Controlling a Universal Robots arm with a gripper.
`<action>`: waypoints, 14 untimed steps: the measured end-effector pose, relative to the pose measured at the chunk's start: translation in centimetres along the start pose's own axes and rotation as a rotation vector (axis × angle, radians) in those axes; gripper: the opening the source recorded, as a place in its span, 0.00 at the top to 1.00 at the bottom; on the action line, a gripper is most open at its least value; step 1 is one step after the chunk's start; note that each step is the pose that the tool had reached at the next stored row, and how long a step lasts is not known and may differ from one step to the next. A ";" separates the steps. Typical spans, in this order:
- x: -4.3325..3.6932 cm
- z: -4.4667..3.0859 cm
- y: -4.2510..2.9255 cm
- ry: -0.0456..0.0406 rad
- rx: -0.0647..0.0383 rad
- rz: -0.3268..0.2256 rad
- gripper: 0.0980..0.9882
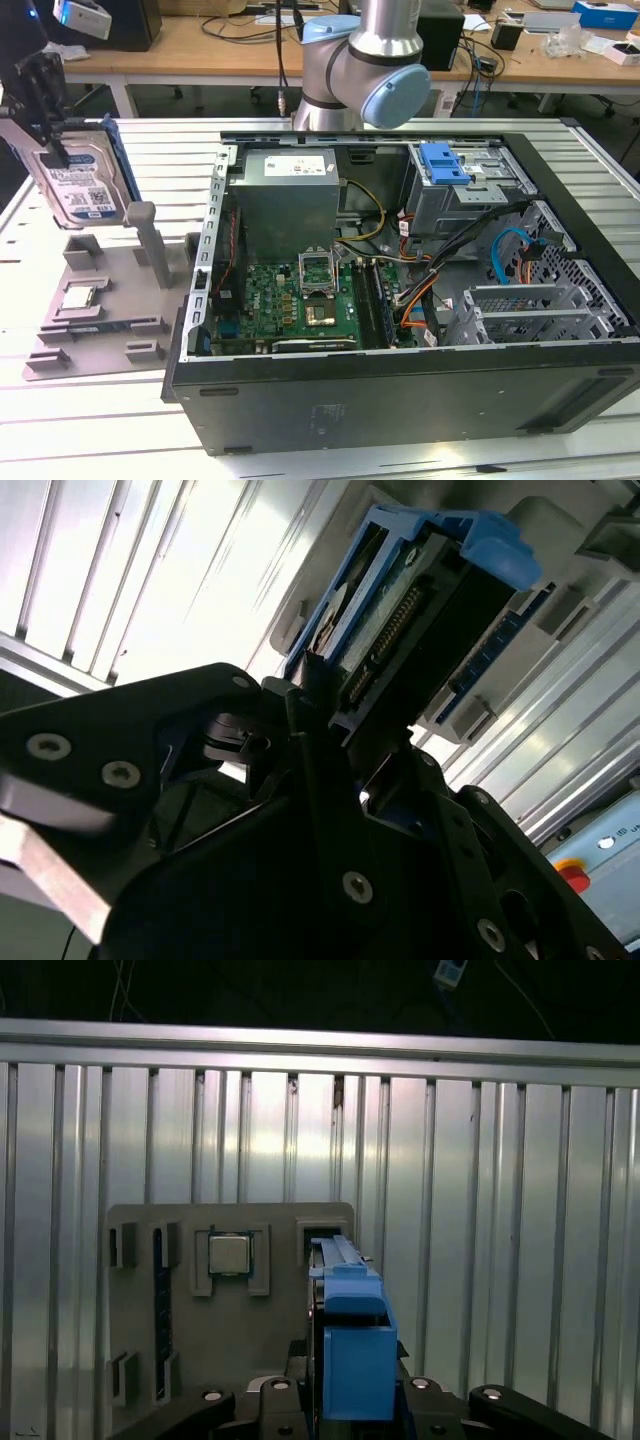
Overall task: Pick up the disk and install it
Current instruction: 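Pick up the disk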
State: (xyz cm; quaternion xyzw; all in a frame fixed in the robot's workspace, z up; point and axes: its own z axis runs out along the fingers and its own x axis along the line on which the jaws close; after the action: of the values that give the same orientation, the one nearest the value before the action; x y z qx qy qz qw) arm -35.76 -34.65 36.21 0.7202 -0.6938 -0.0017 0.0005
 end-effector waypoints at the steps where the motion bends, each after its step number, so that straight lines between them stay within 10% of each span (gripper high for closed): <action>1: -0.01 -0.25 0.00 0.0000 0.000 0.000 0.70; 14: -0.16 -3.63 0.01 0.0000 0.000 0.000 0.70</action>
State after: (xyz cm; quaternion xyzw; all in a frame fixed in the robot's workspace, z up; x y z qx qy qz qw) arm -35.76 -34.50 39.84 0.7202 -0.6938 -0.0017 0.0006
